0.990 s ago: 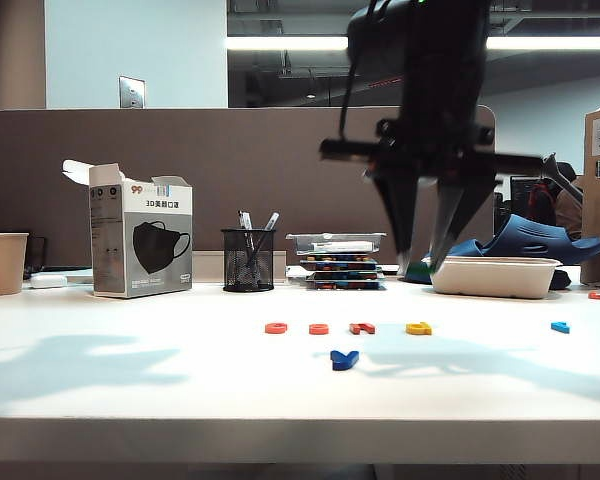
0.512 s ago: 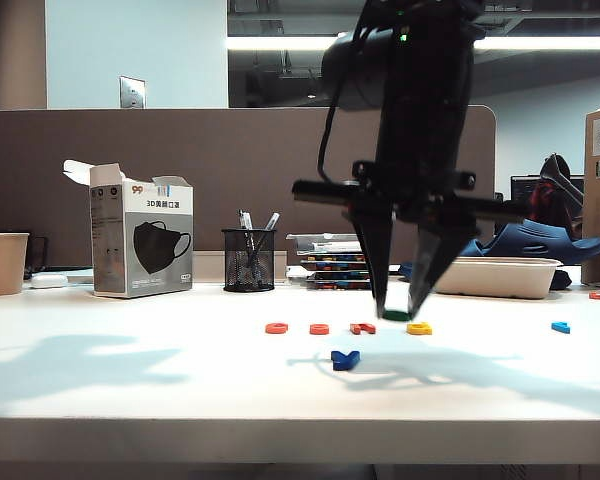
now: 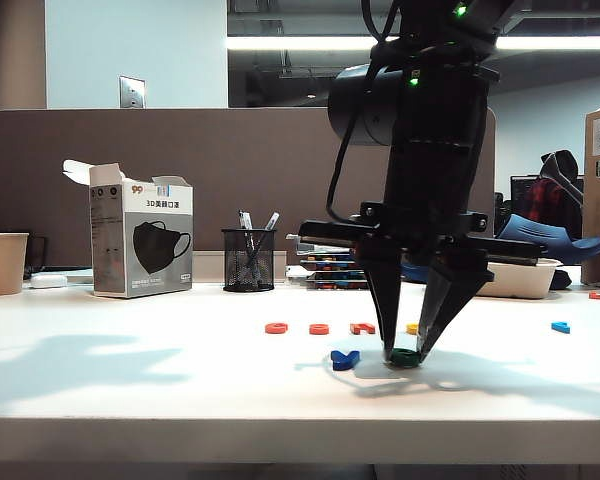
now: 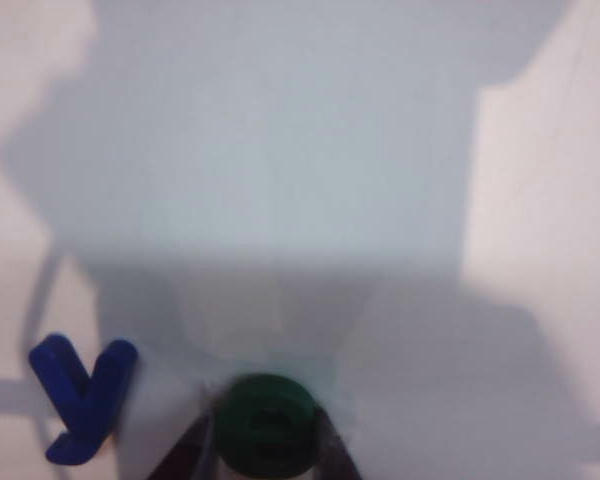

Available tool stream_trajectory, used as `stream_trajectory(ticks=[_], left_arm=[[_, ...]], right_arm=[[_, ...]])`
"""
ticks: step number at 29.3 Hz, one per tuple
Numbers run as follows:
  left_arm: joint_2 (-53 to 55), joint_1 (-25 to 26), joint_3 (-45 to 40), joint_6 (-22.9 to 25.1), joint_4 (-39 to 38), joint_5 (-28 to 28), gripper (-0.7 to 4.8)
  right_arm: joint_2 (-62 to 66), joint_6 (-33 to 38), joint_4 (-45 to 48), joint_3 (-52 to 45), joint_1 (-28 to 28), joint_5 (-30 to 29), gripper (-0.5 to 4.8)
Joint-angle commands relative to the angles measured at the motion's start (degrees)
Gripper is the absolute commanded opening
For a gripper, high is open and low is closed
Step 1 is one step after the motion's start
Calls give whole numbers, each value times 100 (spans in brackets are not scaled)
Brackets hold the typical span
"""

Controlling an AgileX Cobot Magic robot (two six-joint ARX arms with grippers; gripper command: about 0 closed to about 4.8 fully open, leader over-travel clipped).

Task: Select the appropriate letters from the row of letter magnets placed on the table to arrange into the word "yes".

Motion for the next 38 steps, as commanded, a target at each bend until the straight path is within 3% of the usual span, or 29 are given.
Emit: stream_trajectory(ticks=[1, 22, 27, 38], left_arm=[[-20, -2, 24, 46, 63, -17, -5], [-20, -2, 24, 46, 63, -17, -5], [-20, -2, 24, 46, 63, -15, -5], [-20, -2, 24, 46, 63, -15, -5]], right_arm=[[-17, 24, 42, 4, 7, 9, 103], [-17, 20, -33, 13, 2, -4, 109], [-17, 20, -28, 13, 2, -7, 147], [-17, 20, -28, 17, 2, -4, 149]])
